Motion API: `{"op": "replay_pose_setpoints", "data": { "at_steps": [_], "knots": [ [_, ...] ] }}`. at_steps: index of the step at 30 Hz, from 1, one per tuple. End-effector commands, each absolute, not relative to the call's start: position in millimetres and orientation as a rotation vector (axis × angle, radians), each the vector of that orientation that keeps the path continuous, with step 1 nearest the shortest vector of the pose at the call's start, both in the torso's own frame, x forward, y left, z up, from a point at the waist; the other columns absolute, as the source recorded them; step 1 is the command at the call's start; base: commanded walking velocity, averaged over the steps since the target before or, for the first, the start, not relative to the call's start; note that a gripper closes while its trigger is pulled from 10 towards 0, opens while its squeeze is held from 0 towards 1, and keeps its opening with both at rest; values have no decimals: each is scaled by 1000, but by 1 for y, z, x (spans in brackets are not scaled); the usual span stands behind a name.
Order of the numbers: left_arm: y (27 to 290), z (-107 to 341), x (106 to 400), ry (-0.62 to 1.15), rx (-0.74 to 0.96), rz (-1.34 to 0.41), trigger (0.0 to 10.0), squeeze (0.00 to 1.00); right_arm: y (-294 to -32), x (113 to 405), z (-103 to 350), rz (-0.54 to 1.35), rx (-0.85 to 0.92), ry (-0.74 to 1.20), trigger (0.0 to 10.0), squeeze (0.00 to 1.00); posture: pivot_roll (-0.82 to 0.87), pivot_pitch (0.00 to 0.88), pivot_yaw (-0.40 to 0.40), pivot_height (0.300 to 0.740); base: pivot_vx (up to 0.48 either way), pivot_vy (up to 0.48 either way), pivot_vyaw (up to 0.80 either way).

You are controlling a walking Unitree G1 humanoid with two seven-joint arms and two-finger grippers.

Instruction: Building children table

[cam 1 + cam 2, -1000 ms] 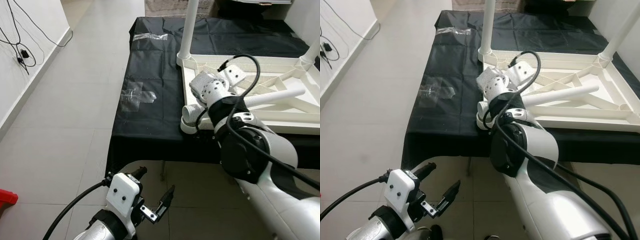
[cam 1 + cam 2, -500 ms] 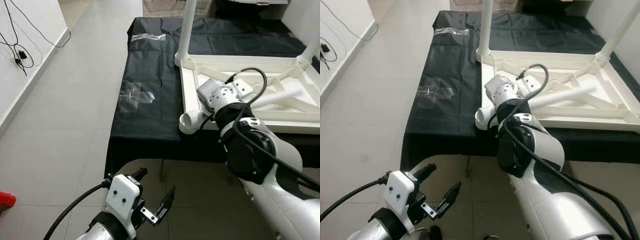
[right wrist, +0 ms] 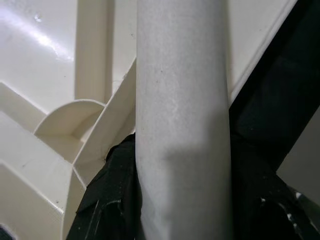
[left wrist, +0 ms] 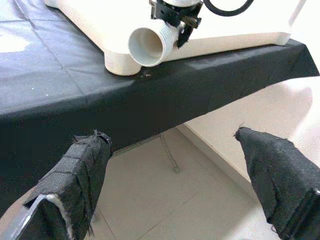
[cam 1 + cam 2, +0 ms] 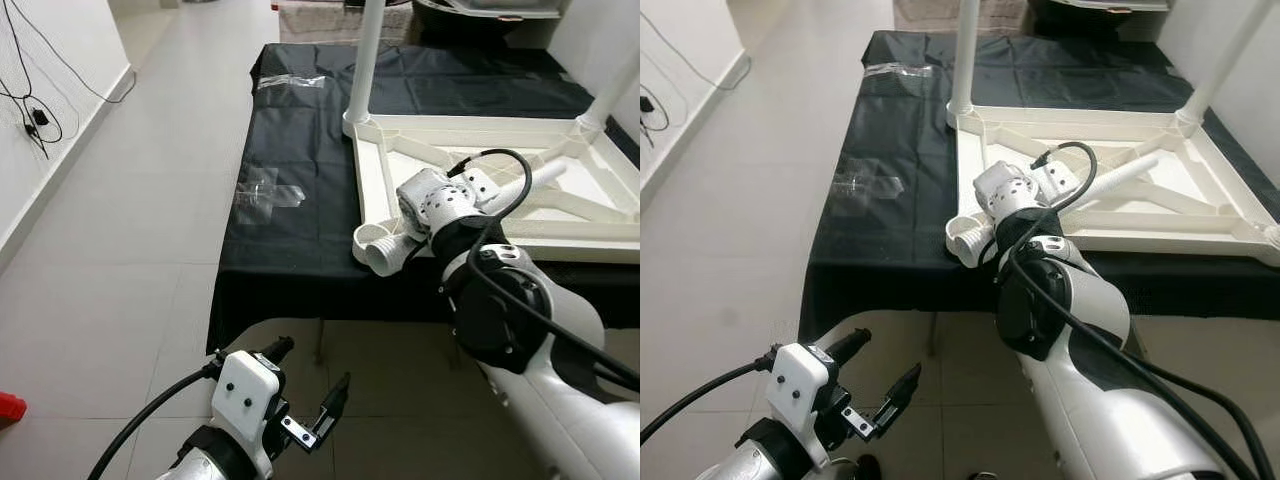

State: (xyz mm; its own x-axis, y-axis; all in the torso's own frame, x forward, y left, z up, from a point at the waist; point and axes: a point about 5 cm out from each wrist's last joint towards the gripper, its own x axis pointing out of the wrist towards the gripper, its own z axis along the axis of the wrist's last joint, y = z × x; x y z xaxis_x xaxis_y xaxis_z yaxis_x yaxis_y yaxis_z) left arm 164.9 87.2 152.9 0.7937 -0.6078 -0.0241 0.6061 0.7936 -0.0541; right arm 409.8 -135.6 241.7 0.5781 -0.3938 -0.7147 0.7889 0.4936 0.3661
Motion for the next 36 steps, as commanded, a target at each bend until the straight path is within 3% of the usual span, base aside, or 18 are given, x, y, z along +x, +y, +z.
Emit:
{"op": "replay_pose_setpoints", "data": {
  "at_steps": [1, 7, 10, 12, 14, 15, 16, 17, 20, 25, 26, 33, 36],
  "knots": [
    [87, 151, 165, 46, -39, -649, 10000, 0, -125, 416, 285, -683, 730, 444, 0, 0, 129, 182, -52, 740, 0, 0, 0],
    [88, 151, 168, 39, -33, -642, 10000, 0, -121, 423, 326, -465, 690, 147, 0, 0, 125, 167, -52, 740, 0, 0, 0],
    [90, 153, 173, 28, -29, -620, 10000, 0, -115, 425, 346, -307, 565, -89, 0, 0, 130, 155, -53, 740, 0, 0, 0],
    [90, 153, 173, 28, -29, -620, 10000, 0, -115, 425, 346, -307, 565, -89, 0, 0, 130, 155, -53, 740, 0, 0, 0],
    [96, 156, 186, 18, -40, -547, 10000, 0, -92, 423, 336, 3, 503, -282, 0, 0, 131, 138, -48, 740, 0, 0, 0],
    [96, 156, 186, 18, -40, -547, 10000, 0, -92, 423, 336, 3, 503, -282, 0, 0, 131, 138, -48, 740, 0, 0, 0],
    [104, 163, 202, 1, -59, -468, 10000, 282, -80, 417, 308, 203, 557, -318, 0, 0, 134, 130, -48, 740, 0, 0, 0],
    [107, 165, 209, -2, -56, -436, 10000, 1000, -79, 414, 302, 249, 574, -325, 0, 0, 136, 124, -45, 740, 0, 0, 0],
    [109, 167, 216, -10, -55, -426, 10000, 1000, -79, 408, 300, 313, 603, -336, 0, 0, 137, 121, -43, 740, 0, 0, 0],
    [110, 178, 236, -49, 21, -434, 10000, 1000, -64, 374, 290, 514, 635, -378, 0, 0, 138, 101, -38, 740, 0, 0, 0],
    [111, 182, 244, -56, 38, -444, 10000, 0, -59, 363, 289, 574, 658, -387, 0, 0, 139, 92, -32, 740, 0, 0, 0],
    [110, 187, 257, -59, 18, -501, 10000, 0, -46, 348, 290, 729, 701, -416, 0, 0, 134, 71, -28, 740, 0, 0, 0],
    [99, 193, 259, -69, -36, -611, 10000, 0, -42, 341, 283, 821, 688, -429, 0, 0, 131, 64, -28, 740, 0, 0, 0]
  ]
}}
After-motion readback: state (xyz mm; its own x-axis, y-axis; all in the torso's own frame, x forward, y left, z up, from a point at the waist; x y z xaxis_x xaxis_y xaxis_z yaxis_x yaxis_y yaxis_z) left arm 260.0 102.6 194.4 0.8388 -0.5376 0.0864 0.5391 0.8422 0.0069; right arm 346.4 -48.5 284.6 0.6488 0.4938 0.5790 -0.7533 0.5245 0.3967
